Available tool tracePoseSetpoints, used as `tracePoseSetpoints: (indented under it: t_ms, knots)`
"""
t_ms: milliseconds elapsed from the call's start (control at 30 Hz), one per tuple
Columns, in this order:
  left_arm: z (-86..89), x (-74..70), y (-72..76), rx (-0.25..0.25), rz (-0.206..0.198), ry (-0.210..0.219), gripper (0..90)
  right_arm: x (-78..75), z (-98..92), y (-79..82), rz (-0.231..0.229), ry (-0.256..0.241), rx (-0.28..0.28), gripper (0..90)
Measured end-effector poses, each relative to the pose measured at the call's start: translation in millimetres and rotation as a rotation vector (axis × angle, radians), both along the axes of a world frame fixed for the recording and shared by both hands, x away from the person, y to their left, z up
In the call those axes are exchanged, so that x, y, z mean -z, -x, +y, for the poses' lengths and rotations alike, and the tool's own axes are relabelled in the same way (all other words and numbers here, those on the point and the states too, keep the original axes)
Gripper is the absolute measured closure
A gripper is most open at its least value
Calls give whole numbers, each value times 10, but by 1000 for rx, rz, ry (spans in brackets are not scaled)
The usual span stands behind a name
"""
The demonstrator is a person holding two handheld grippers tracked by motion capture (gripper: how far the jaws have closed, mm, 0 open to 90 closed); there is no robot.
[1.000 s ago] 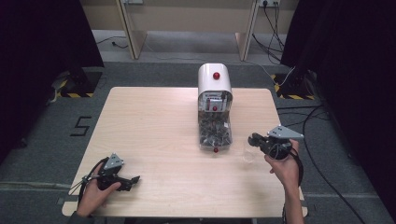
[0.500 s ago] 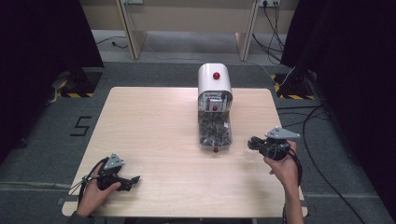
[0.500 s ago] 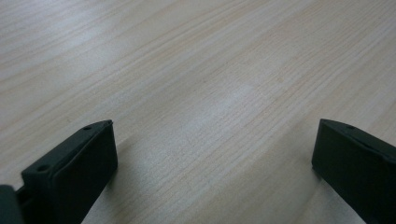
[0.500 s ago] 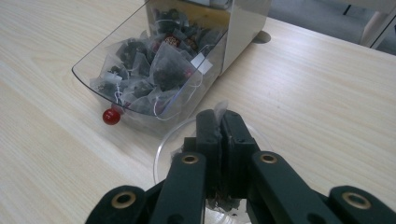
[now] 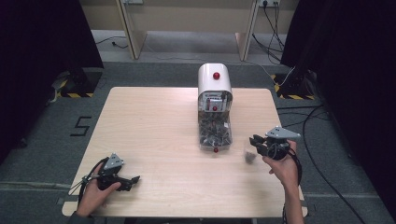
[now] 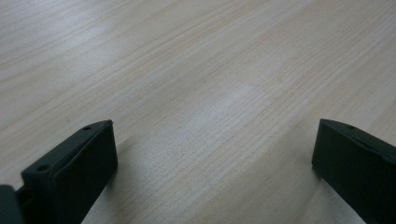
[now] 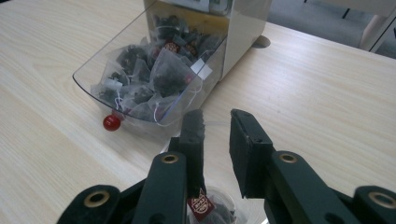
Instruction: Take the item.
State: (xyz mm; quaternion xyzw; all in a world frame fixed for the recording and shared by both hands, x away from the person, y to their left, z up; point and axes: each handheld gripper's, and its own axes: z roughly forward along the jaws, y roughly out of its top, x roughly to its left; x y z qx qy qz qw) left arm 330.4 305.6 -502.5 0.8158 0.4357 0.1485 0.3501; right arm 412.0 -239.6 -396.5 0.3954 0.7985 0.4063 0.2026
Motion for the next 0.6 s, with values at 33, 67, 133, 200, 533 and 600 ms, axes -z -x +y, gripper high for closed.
tracePoseSetpoints:
  t_ms: [33, 67, 133, 200, 533, 600]
  knots:
    - [0, 0, 0, 0, 0, 0, 0, -7, 2, 7, 3, -4, 7, 752]
    - [0, 0, 0, 0, 0, 0, 0, -14, -7, 5, -7, -5, 4, 745]
    - [0, 0, 0, 0, 0, 0, 0, -23, -18, 3, -18, -8, 7, 732]
    - [0, 0, 0, 0, 0, 0, 0, -30, -27, 5, -25, -16, 16, 721]
    - [0, 0, 0, 0, 0, 0, 0, -49, -97, -7, -45, -37, 53, 615]
    - [0, 0, 0, 0, 0, 0, 0, -56, -108, -7, -49, -38, 62, 574]
